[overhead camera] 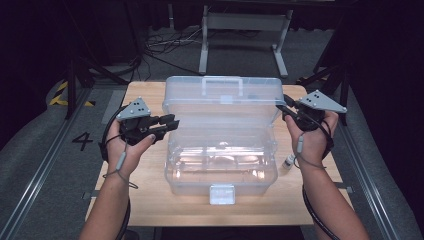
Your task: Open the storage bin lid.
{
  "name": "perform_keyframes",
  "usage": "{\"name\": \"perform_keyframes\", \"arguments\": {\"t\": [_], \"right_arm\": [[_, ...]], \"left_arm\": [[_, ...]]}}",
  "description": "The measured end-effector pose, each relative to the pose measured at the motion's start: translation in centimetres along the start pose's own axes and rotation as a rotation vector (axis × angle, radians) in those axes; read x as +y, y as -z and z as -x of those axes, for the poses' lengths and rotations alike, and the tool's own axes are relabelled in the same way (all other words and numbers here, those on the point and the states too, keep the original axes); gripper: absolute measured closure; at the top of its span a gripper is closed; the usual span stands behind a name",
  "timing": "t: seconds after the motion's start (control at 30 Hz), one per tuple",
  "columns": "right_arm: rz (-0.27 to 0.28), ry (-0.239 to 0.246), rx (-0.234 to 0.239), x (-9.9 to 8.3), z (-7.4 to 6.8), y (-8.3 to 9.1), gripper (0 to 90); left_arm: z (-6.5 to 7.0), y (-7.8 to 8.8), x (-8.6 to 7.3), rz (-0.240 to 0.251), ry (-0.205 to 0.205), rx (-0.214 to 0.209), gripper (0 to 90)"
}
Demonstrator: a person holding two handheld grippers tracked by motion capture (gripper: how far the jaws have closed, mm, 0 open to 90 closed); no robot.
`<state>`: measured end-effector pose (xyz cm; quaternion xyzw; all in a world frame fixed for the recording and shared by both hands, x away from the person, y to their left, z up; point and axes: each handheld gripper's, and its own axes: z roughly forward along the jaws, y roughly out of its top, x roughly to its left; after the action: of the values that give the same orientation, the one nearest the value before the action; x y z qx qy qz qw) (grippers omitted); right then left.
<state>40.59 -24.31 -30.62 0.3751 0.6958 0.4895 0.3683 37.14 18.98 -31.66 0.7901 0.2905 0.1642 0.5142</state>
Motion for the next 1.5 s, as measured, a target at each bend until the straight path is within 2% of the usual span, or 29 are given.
{"name": "perform_keyframes", "arguments": {"t": [0.03,0.2,0.37,0.47,0.57,0.63,0.8,0.93,1.0,1.07,1.27,1.4,1.5], "right_arm": [[-0.004,-0.006,0.008,0.1,0.1,-0.1,72.7],[-0.012,-0.023,0.015,0.3,0.4,-0.4,73.1],[-0.010,-0.036,0.019,0.4,0.6,-0.7,73.0],[-0.006,-0.052,0.030,0.4,0.9,-0.9,72.8],[-0.008,-0.057,0.030,0.5,1.0,-1.2,73.1],[-0.010,-0.059,0.032,0.5,1.0,-1.2,73.1],[-0.018,-0.066,0.033,0.7,1.2,-1.5,73.2],[-0.020,-0.067,0.033,0.8,1.3,-1.6,73.1],[-0.018,-0.063,0.030,0.8,1.3,-1.7,73.2],[-0.020,-0.061,0.030,0.8,1.3,-1.7,73.1],[-0.026,-0.059,0.036,0.9,1.4,-1.7,72.9],[-0.031,-0.062,0.039,1.0,1.5,-1.8,72.9],[-0.032,-0.063,0.039,1.0,1.5,-1.8,72.9]], "left_arm": [[0.1,0.2,-0.1,-0.008,-0.008,-0.004,63.3],[0.7,0.9,-1.0,-0.034,-0.026,-0.027,57.1],[1.4,1.6,-2.1,-0.047,-0.013,-0.063,55.3],[2.0,2.0,-3.0,-0.079,-0.012,-0.075,55.1],[2.7,2.3,-4.0,-0.100,-0.014,-0.109,55.1],[2.8,2.3,-4.3,-0.103,-0.015,-0.110,54.8],[3.3,1.9,-5.5,-0.125,-0.006,-0.164,54.2],[3.5,1.2,-6.3,-0.171,-0.017,-0.204,53.3],[3.2,1.2,-6.6,-0.165,-0.017,-0.222,52.1],[2.9,1.3,-7.0,-0.162,-0.003,-0.261,53.6],[3.6,0.7,-7.8,-0.233,-0.049,-0.301,54.5],[3.9,0.3,-8.1,-0.255,-0.053,-0.326,55.2],[4.2,-0.3,-8.6,-0.291,-0.062,-0.341,55.9]]}}
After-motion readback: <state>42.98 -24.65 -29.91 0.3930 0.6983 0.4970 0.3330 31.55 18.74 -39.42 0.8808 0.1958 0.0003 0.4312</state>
